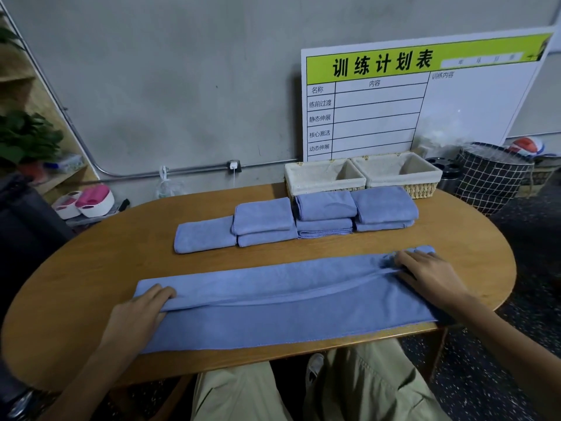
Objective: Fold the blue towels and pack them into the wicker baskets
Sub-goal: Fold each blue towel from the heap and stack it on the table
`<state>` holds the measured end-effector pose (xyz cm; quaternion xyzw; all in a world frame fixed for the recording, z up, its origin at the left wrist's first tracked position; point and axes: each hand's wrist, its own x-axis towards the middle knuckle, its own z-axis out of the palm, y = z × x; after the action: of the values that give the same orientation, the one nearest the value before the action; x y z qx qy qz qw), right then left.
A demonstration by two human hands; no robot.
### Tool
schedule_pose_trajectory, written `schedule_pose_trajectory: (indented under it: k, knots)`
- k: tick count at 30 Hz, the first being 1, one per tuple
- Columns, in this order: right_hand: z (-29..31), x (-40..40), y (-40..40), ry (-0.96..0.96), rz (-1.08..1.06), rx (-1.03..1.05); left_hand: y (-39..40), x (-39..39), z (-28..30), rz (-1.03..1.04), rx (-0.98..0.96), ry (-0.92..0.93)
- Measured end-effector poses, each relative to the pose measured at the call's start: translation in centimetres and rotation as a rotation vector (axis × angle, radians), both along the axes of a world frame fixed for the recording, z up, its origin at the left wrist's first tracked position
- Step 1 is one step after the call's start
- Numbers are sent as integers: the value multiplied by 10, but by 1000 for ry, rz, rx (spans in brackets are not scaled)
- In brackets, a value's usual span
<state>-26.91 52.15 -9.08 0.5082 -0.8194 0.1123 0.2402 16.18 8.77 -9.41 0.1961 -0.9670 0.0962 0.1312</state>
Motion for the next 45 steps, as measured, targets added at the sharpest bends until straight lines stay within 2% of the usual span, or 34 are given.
schedule_pose_trajectory:
  k: [3, 6, 8, 11, 15, 20, 24, 28, 32, 37, 41, 45]
  knots:
    - [5, -18, -29, -94, -113, -15, -14, -22, 7, 72, -28, -1]
    - [33, -29, -49, -73, -209, -130, -18, -31, 31, 187, 11, 73]
    - [45, -24, -48, -10, -103, -193, -21, -26, 38, 182, 10, 126]
    - [31, -12, -26, 40, 112, -91, -22, -6, 23, 52, 86, 104]
    - [10, 0, 13, -72, 66, -51, -21, 19, 4, -147, 168, 84]
    - [17, 18, 31, -28, 116, -52, -28, 28, 7, -96, 197, 115]
    - [25, 23, 34, -47, 18, -104, -18, 24, 19, -90, 206, 185]
    - [15, 24, 29, -83, 6, 81, -6, 26, 11, -128, 299, 36]
    - [3, 14, 24, -112, -67, 175, -7, 30, -2, -28, 320, 76]
    - [13, -18, -18, -51, -59, 135, -12, 8, 12, 80, 255, 57]
    - [13, -28, -27, -50, -57, 37, -7, 13, 12, 44, 217, 67]
    - [4, -20, -10, -54, 22, 0, -5, 27, 5, 36, 308, 100]
